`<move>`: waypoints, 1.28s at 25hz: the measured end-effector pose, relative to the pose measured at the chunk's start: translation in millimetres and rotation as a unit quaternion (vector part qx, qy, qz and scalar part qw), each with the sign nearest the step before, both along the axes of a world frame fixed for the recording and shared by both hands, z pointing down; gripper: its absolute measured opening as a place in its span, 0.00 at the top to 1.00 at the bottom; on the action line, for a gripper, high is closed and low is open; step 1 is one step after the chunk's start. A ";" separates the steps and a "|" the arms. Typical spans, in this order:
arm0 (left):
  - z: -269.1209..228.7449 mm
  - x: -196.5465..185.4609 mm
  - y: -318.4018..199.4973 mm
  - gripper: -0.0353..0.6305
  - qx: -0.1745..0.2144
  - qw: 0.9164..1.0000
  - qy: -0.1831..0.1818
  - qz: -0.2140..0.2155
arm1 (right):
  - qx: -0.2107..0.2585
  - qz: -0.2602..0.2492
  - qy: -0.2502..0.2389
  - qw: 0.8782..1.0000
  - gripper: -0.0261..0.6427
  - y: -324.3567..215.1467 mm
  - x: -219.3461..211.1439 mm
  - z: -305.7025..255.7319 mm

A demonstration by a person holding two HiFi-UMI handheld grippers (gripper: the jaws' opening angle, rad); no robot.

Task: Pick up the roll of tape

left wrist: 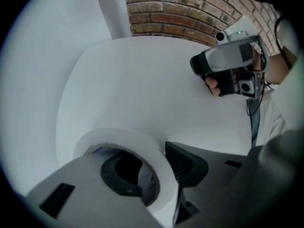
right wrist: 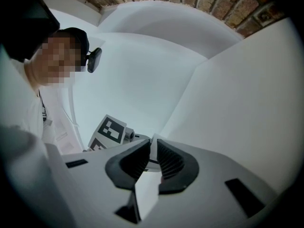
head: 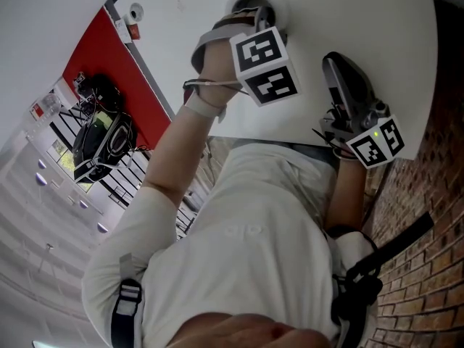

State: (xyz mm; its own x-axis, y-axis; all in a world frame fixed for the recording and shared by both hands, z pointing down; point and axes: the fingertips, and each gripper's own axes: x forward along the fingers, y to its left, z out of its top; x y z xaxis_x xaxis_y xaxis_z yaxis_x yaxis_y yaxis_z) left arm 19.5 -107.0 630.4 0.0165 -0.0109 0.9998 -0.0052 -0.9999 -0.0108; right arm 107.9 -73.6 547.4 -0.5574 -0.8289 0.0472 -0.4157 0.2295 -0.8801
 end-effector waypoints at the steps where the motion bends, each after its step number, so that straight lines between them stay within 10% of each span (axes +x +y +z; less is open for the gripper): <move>1: -0.5 0.0 0.5 0.71 0.002 1.000 0.001 0.003 | 0.000 -0.001 0.001 1.000 0.87 -0.3 0.4 -0.1; 32: -80.3 13.3 -6.0 0.78 0.024 0.981 0.172 -0.091 | 0.011 -0.019 0.016 1.000 0.87 -1.1 -13.6 -19.5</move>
